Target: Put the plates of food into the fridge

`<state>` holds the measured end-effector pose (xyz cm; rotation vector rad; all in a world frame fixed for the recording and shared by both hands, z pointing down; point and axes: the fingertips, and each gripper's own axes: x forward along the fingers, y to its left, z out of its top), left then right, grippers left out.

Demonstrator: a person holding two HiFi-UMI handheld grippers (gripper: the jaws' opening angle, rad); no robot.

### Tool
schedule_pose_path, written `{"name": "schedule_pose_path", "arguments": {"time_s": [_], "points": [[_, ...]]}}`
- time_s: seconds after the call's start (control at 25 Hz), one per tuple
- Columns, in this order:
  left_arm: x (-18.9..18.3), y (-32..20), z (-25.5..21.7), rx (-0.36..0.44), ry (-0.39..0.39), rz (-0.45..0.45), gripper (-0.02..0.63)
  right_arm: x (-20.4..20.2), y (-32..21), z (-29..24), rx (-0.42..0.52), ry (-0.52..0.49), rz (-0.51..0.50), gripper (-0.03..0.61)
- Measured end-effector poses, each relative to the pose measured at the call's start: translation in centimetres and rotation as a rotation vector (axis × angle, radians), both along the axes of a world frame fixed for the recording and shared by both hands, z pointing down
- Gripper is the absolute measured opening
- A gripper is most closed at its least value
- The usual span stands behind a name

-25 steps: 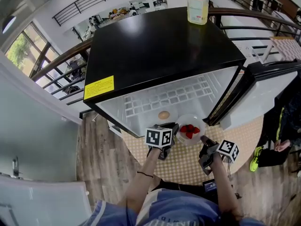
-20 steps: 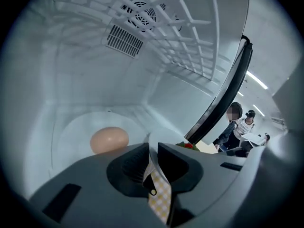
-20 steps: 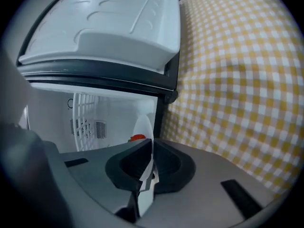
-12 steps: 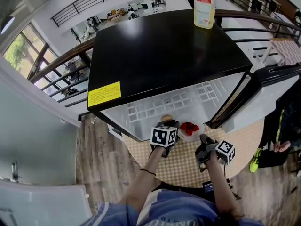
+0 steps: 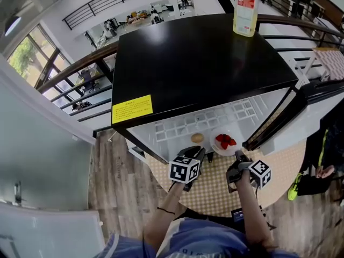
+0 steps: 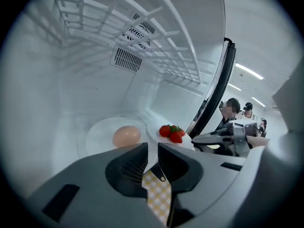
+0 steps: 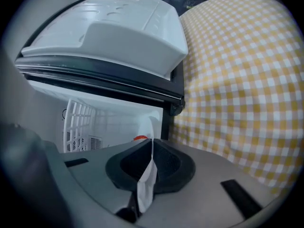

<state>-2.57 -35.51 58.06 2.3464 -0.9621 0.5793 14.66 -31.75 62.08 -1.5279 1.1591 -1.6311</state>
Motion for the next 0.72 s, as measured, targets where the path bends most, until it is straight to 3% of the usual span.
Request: {"name": "schedule_pose_path", "arguments": {"time_s": [0.36, 0.72], "points": [[-1.7, 5.4, -1.2, -0.038, 0.104, 0.010, 0.060, -0.7, -3.2, -0.3, 0.035, 0.007, 0.076, 0.025], [-3.1, 8.6, -2.7, -0.037, 0.140, 0.006, 0.060, -0.8, -6.8, -0.3, 0.069, 0.116, 0.042, 0.026]]}}
